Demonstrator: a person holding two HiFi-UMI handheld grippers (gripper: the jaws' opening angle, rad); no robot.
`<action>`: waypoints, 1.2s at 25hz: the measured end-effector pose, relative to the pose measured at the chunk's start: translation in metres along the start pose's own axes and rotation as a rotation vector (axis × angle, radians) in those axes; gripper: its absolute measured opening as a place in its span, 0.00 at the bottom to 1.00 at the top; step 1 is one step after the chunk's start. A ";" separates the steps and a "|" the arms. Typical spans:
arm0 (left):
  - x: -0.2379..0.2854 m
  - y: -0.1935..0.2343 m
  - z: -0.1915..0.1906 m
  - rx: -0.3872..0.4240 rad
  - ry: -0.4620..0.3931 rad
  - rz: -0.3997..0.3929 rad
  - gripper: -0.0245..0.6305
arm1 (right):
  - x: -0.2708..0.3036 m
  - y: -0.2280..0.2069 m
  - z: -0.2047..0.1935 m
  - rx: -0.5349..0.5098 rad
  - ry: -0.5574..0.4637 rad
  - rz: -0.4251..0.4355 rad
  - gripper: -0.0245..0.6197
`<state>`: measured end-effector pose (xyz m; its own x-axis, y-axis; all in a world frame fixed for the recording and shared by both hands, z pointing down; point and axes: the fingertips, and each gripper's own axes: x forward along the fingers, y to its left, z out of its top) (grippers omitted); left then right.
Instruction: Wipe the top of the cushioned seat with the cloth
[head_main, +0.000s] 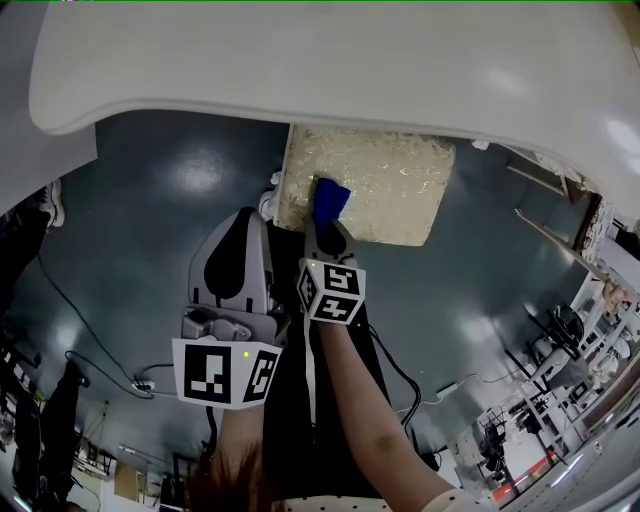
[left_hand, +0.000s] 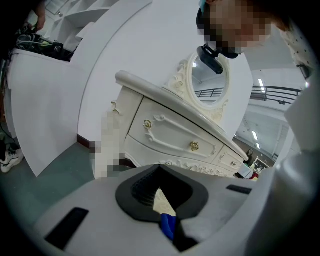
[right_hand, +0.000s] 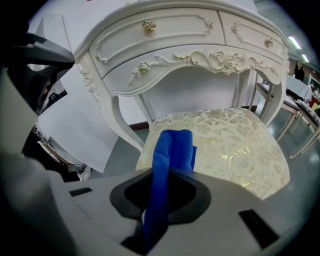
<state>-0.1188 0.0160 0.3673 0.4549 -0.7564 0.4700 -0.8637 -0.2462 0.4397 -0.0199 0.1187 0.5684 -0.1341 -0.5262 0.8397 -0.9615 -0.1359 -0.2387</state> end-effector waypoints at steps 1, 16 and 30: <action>-0.001 0.002 0.001 -0.002 -0.002 0.002 0.03 | 0.001 0.003 0.000 -0.009 0.001 0.005 0.13; -0.013 0.014 0.006 -0.026 -0.032 0.047 0.04 | 0.008 0.042 -0.003 -0.070 0.026 0.096 0.13; -0.017 0.015 0.008 -0.017 -0.038 0.064 0.04 | 0.024 0.080 -0.010 -0.113 0.084 0.209 0.13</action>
<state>-0.1417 0.0199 0.3599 0.3900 -0.7928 0.4684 -0.8868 -0.1863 0.4230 -0.1025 0.1040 0.5744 -0.3475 -0.4607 0.8167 -0.9310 0.0658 -0.3590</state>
